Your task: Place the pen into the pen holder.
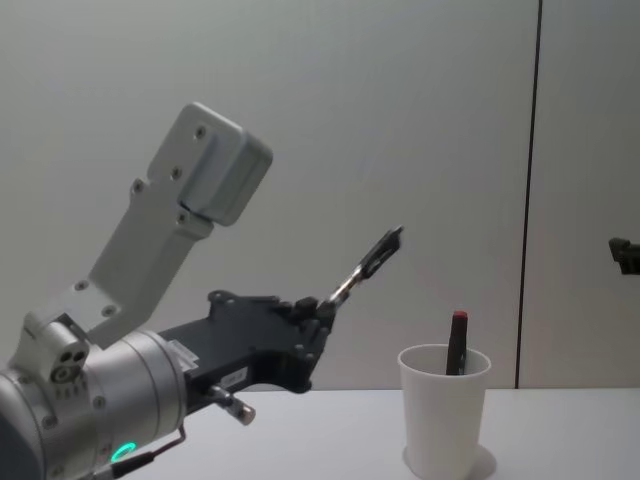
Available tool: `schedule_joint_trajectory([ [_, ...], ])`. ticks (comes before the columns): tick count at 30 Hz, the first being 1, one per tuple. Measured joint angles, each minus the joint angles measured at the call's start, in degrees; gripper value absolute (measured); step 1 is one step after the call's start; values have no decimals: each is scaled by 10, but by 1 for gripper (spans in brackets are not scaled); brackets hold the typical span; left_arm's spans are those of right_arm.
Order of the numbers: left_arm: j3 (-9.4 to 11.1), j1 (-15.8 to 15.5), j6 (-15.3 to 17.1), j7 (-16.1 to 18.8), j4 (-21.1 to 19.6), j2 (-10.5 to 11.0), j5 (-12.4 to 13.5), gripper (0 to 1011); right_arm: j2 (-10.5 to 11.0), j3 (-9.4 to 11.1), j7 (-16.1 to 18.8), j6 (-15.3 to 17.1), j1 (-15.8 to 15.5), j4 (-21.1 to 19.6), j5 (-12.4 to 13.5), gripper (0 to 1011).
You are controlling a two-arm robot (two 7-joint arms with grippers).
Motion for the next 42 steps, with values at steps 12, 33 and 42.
schedule_joint_trajectory([
  [12,5,-21,-82,-56,35,-14,14,129,0,0,0,0,0,0,0,1001],
  [33,16,-70,-156,-144,104,-46,22,129,0,0,0,0,0,0,0,1001],
  [42,20,-86,-172,-161,127,-58,24,129,0,0,0,0,0,0,0,1001],
])
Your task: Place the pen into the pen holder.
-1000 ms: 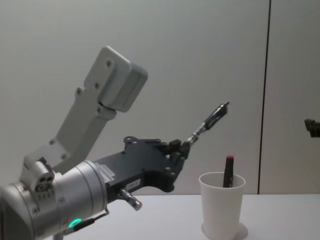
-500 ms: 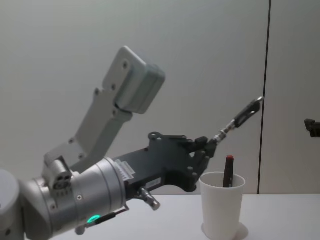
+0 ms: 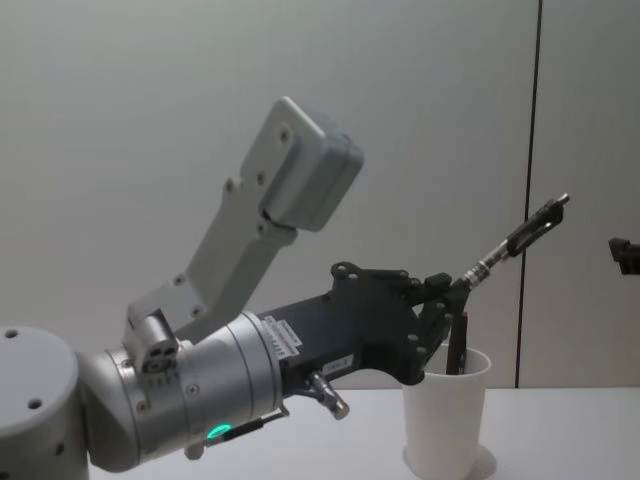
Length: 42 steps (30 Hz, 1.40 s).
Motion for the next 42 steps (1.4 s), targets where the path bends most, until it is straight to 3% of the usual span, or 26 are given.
schedule_joint_trajectory([
  [23,10,-19,-36,-39,31,-16,-17,129,0,0,0,0,0,0,0,1001],
  [42,15,-23,-46,-56,37,-20,-25,129,1,0,1,-3,-1,-1,2,1001],
])
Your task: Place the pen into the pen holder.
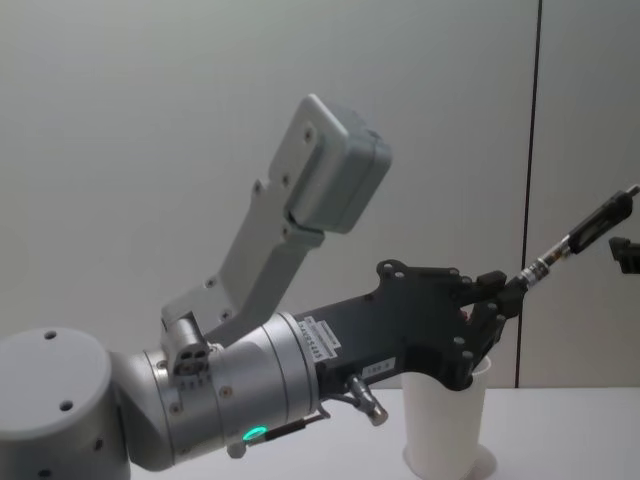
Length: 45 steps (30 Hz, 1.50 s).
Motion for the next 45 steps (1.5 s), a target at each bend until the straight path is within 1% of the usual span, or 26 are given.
schedule_joint_trajectory([
  [6,0,0,-1,-2,1,0,-1,129,2,2,4,-4,-2,-3,6,1001],
  [12,1,-1,-2,-3,1,-1,-1,129,8,7,13,-13,-6,-5,19,1001],
  [22,1,-1,-2,-4,1,-1,-2,129,21,20,37,-24,-13,-7,49,1001],
  [30,1,-1,-3,-5,1,-1,-2,129,33,31,64,-18,-19,-7,84,1001],
  [35,1,-1,-3,-5,1,-1,-2,129,43,41,96,-4,-26,-6,118,1001],
  [36,1,-1,-3,-5,1,-1,-2,129,43,41,96,-4,-26,-6,118,1001],
  [37,1,-1,-3,-5,1,-1,-2,129,45,44,106,0,-27,-6,128,1001],
  [39,1,-1,-3,-5,1,-1,-2,129,47,46,114,4,-29,-6,137,1001],
  [40,1,-1,-3,-5,1,-1,-2,129,50,49,123,8,-32,-5,146,1001],
  [41,1,-1,-3,-5,1,-1,-2,129,50,49,123,8,-32,-5,146,1001],
  [42,1,-1,-3,-5,1,-1,-2,129,53,51,134,13,-34,-5,157,1001],
  [45,1,-1,-3,-5,1,-1,-2,129,58,56,156,22,-39,-4,177,1001],
])
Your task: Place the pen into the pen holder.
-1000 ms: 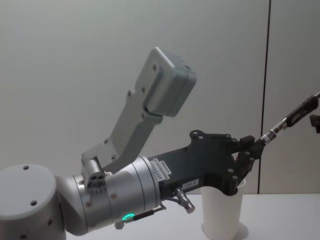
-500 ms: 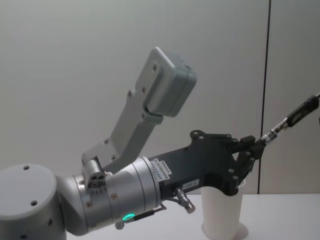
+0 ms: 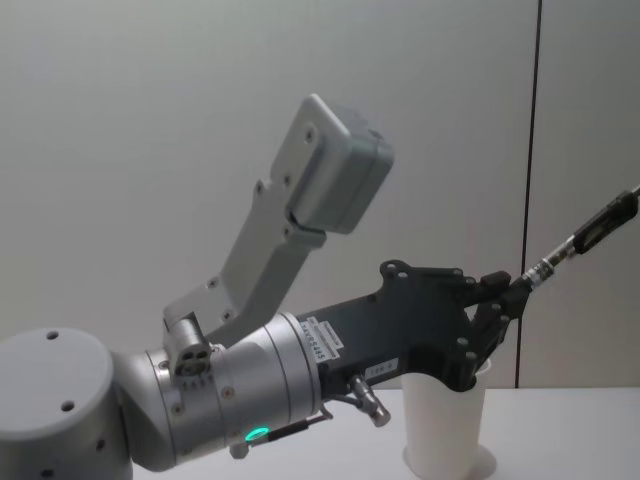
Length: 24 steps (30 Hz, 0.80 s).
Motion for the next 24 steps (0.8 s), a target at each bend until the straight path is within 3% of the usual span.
schedule_joint_trajectory([
  [12,0,0,0,0,0,0,0,129,22,20,99,24,-18,13,84,1001],
  [24,0,0,0,0,0,0,0,129,39,32,179,36,-24,36,151,1001],
])
